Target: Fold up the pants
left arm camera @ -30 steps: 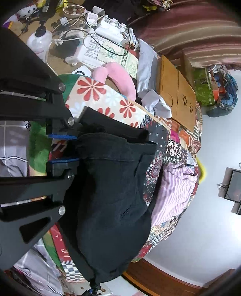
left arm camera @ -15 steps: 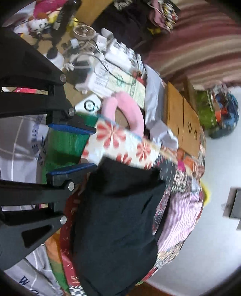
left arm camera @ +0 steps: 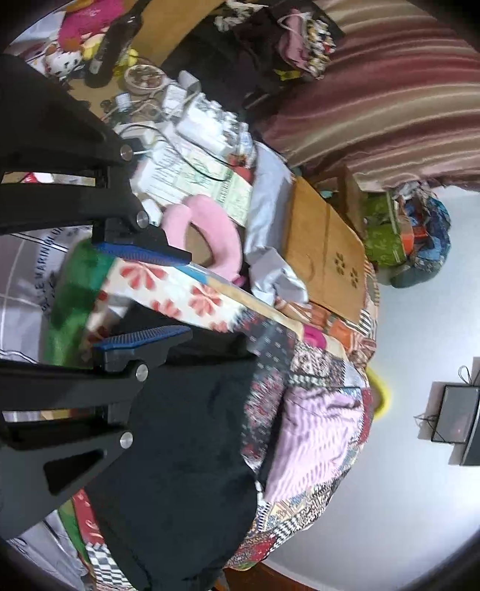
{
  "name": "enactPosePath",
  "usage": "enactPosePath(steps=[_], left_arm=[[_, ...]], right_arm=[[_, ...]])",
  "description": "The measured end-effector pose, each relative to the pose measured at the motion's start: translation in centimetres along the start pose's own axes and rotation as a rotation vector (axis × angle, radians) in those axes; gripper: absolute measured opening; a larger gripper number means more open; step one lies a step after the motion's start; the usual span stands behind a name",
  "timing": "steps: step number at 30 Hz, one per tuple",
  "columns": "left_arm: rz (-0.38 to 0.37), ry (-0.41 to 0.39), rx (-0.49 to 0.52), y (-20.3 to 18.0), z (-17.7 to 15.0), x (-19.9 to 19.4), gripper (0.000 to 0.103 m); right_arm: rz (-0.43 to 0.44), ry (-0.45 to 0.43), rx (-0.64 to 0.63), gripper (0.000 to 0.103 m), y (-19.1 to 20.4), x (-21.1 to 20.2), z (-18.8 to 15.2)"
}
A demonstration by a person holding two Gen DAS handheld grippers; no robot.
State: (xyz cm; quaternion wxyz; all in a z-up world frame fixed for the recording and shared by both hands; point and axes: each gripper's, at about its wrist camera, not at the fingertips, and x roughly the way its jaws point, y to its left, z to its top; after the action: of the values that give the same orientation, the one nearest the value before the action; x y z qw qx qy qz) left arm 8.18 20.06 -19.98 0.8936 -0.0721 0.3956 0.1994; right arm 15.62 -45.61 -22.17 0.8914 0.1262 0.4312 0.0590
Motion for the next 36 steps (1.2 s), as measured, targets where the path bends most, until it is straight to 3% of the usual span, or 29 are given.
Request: enactPosePath(steps=[5, 10, 16, 21, 26, 32, 33, 34, 35, 36], left_arm=[[-0.057, -0.044, 0.038, -3.2, 2.6, -0.3, 0.055], [-0.112, -0.041, 0.104, -7.3, 3.7, 0.7, 0.060], [-0.134, 0.051, 0.181, -11.1, 1.9, 3.8, 0.060], [-0.136, 0.126, 0.185, -11.6, -0.4, 5.7, 0.060], [-0.117, 0.189, 0.227, -11.5, -2.5, 7.3, 0.061], [-0.086, 0.189, 0.265, -11.9, -3.7, 7.9, 0.065], [-0.084, 0.186, 0.269, -11.9, -3.8, 7.9, 0.065], [-0.082, 0.183, 0.273, -12.0, -4.0, 7.9, 0.065], [-0.082, 0.182, 0.274, -11.9, -3.9, 7.9, 0.065], [-0.082, 0.180, 0.274, -11.9, -3.9, 7.9, 0.065]], right_arm=[[-0.050, -0.071, -0.024, 0.045, 0.2, -2.0, 2.5], [-0.028, -0.071, -0.024, 0.045, 0.6, -0.1, 4.8], [0.104, 0.064, 0.022, 0.045, 1.6, 4.6, 4.0], [0.188, 0.155, 0.080, 0.045, 1.4, 6.7, 2.5], [0.263, 0.178, 0.119, 0.048, 1.1, 8.0, 2.6], [0.362, 0.148, 0.136, 0.048, 1.2, 8.1, 3.9], [0.350, 0.143, 0.110, 0.045, 1.7, 7.9, 4.1], [0.321, 0.135, 0.066, 0.036, 2.5, 7.5, 4.3], [0.281, 0.128, 0.017, 0.021, 3.3, 7.3, 4.6], [0.259, 0.123, -0.022, 0.017, 3.9, 7.1, 4.7]])
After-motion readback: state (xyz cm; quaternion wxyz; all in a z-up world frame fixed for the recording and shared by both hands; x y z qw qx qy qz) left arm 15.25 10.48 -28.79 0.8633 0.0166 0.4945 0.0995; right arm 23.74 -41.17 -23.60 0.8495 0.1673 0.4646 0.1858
